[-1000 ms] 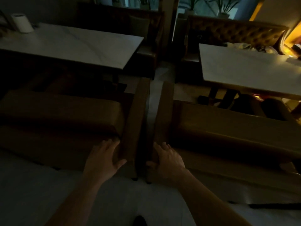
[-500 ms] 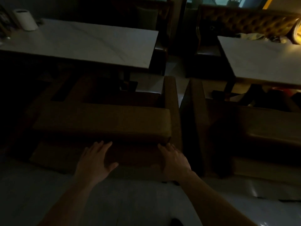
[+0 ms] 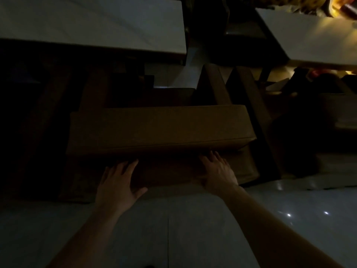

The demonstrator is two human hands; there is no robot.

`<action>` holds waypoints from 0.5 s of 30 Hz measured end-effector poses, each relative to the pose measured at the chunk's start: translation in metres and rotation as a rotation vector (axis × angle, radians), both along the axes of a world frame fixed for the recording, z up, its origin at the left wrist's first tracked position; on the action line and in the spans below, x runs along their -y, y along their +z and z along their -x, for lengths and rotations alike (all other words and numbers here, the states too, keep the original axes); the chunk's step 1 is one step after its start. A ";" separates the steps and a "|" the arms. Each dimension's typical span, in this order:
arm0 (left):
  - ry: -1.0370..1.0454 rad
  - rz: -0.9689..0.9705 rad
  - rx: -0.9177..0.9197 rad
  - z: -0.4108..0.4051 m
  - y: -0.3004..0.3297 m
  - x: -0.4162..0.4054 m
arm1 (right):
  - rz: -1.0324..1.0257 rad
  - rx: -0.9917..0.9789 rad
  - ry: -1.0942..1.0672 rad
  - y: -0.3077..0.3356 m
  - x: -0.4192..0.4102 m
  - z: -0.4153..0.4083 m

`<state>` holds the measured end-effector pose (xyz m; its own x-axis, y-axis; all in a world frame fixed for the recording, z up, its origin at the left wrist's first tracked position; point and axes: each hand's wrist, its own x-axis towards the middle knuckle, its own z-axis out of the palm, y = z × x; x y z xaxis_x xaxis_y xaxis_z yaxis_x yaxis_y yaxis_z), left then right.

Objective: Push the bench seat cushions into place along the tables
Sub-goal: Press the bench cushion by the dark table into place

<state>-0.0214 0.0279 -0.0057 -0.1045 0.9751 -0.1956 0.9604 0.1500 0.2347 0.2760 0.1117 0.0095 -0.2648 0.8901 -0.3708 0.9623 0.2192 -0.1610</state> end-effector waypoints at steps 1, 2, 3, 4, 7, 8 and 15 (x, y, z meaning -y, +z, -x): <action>0.002 0.005 -0.002 0.003 -0.004 0.001 | 0.005 0.011 -0.003 -0.002 0.000 0.002; 0.004 0.017 -0.003 0.006 -0.008 0.001 | 0.006 0.026 -0.004 -0.004 -0.001 0.004; 0.000 0.024 -0.005 0.010 -0.011 0.001 | 0.006 0.042 -0.010 -0.007 -0.002 0.005; -0.008 0.024 -0.004 0.012 -0.013 0.000 | 0.008 0.057 -0.019 -0.009 -0.004 0.004; -0.022 -0.012 0.022 0.016 -0.023 -0.002 | 0.037 0.079 -0.038 -0.020 -0.007 0.001; -0.017 -0.027 0.031 0.016 -0.026 -0.003 | 0.035 0.072 -0.047 -0.023 -0.005 0.002; 0.014 -0.047 0.026 0.014 -0.041 -0.009 | -0.074 0.059 -0.054 -0.036 0.005 0.003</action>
